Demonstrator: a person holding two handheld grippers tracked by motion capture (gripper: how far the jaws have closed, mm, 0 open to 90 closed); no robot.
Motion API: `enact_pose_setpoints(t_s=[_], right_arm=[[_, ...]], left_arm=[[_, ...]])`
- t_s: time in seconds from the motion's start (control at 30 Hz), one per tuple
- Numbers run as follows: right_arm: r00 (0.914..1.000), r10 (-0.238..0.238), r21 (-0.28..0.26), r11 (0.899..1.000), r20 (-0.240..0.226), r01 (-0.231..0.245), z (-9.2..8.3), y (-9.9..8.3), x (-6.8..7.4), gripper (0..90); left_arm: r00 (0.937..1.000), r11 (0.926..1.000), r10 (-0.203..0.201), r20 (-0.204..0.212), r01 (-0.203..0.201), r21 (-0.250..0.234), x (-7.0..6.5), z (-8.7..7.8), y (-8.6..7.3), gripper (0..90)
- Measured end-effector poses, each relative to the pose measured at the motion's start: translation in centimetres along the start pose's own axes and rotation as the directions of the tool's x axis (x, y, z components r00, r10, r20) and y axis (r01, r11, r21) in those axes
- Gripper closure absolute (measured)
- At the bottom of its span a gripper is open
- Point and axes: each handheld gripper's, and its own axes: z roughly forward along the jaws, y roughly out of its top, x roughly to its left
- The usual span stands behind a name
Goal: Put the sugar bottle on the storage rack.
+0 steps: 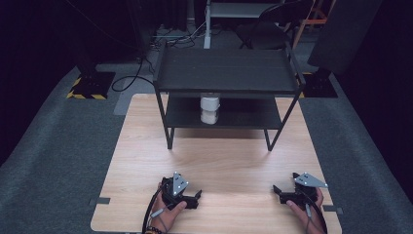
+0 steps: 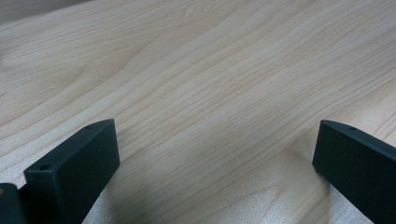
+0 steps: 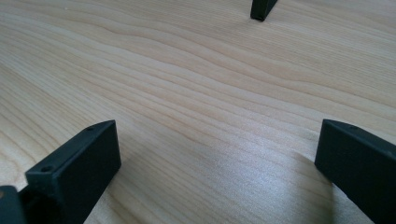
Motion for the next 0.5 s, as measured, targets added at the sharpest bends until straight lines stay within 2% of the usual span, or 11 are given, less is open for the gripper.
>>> enact_pose_setpoints(t_s=[0.5], right_arm=[[1.0000,-0.001,-0.001,1.000,-0.001,0.001,0.03,0.01,0.01,0.1]], left_arm=[[1.0000,1.0000,-0.003,-0.005,0.003,-0.001,-0.08,-0.01,-0.02,0.3]])
